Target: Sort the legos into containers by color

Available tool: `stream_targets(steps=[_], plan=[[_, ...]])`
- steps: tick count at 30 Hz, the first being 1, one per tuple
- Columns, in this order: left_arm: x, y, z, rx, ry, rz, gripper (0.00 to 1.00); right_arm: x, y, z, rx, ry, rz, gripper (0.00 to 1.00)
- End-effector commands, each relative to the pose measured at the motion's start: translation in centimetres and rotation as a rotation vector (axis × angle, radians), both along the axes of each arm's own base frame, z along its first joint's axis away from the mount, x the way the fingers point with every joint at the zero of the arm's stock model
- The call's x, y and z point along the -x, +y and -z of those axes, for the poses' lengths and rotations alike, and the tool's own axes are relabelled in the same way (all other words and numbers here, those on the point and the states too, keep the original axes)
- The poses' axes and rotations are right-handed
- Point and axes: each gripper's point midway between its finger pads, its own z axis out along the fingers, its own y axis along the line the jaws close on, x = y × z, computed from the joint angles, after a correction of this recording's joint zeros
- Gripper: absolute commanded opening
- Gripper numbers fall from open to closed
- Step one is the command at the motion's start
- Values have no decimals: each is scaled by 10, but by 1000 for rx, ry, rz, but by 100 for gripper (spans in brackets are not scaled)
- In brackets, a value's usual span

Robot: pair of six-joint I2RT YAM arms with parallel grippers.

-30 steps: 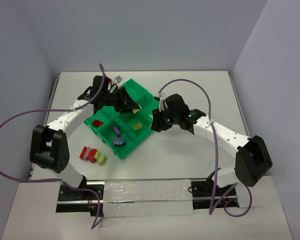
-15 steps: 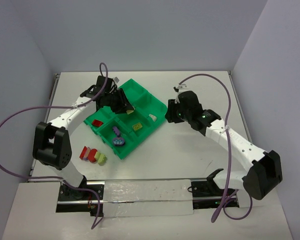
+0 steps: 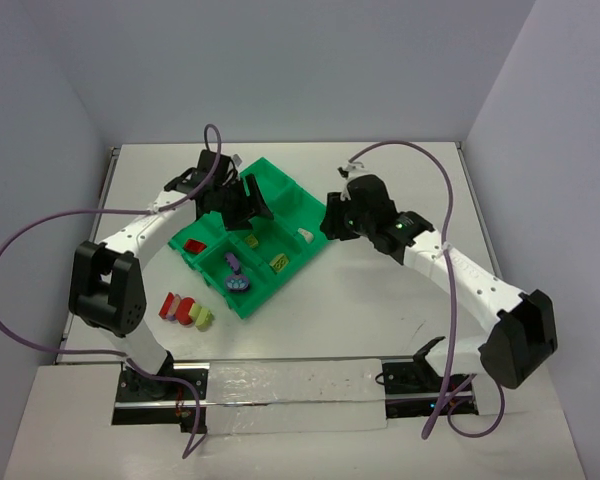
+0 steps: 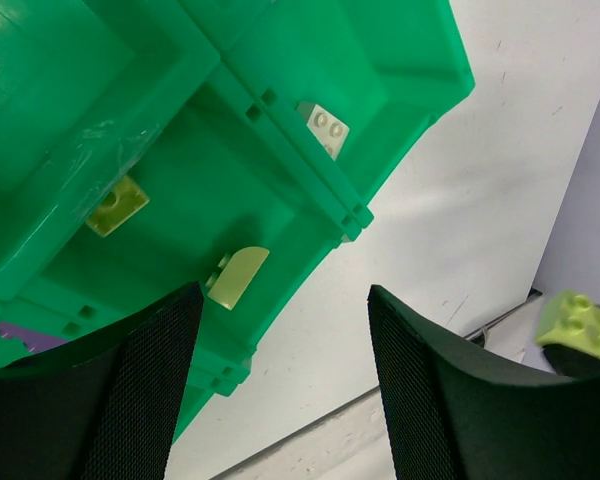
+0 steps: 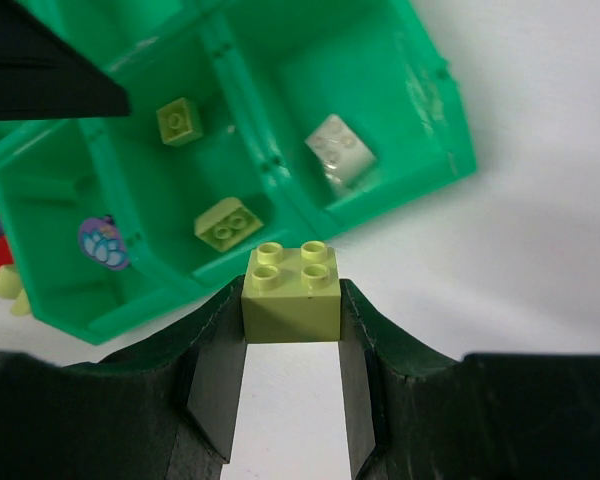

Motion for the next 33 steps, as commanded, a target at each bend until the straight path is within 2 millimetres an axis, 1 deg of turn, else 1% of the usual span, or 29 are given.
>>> stream_targets(steps=[1, 3, 4, 6, 7, 8, 9, 11, 12, 13, 14, 16, 17, 18, 20, 21, 22, 23, 24, 25, 28, 29, 33], plan=[[-5, 19, -43, -68, -94, -69, 73, -13, 47, -28, -54, -51, -86, 0], [-3, 38, -49, -123, -95, -126, 73, -14, 64, -27, -56, -50, -116, 0], [3, 53, -52, -157, -96, -164, 73, -15, 77, -25, -56, -49, -137, 0], [9, 71, -62, -179, -115, -210, 74, -14, 93, -20, -51, -41, -167, 0], [19, 85, -66, -193, -123, -243, 74, -15, 104, -15, -48, -34, -184, 1], [29, 95, -66, -203, -122, -264, 74, -16, 110, -12, -48, -32, -191, 2], [38, 104, -60, -218, -91, -284, 74, -18, 118, -7, -43, -22, -198, 2], [48, 123, -58, -254, -76, -347, 74, -21, 126, -3, -39, -16, -206, 5], [56, 132, -58, -261, -66, -390, 74, -24, 133, 1, -31, -11, -213, 10], [65, 140, -55, -278, -48, -426, 74, -25, 137, 4, -26, -7, -219, 14], [74, 149, -47, -306, -21, -455, 74, -27, 140, 6, -22, -4, -222, 16], [88, 162, -40, -330, 5, -518, 74, -29, 146, 12, -10, 7, -230, 20], [89, 162, -44, -313, 0, -540, 74, -30, 147, 13, -5, 11, -231, 25], [96, 168, -37, -332, 23, -569, 74, -29, 150, 14, -2, 15, -237, 29], [117, 179, -32, -342, 79, -669, 72, -29, 155, 16, 6, 13, -250, 41], [123, 180, -29, -335, 96, -693, 72, -29, 157, 16, 7, 13, -254, 47], [128, 181, -24, -336, 109, -697, 72, -29, 157, 16, 7, 12, -255, 49], [137, 181, -20, -310, 123, -724, 71, -28, 159, 17, 12, 18, -257, 59], [142, 180, -14, -299, 140, -736, 70, -29, 159, 18, 13, 19, -256, 61], [149, 178, -3, -289, 172, -747, 69, -30, 160, 18, 15, 21, -258, 63], [160, 179, 8, -272, 213, -787, 69, -30, 160, 15, 14, 16, -258, 66], [166, 181, 15, -279, 240, -819, 69, -30, 160, 12, 11, 13, -259, 66], [176, 193, 25, -320, 277, -910, 67, -30, 158, 0, -3, -6, -250, 68]])
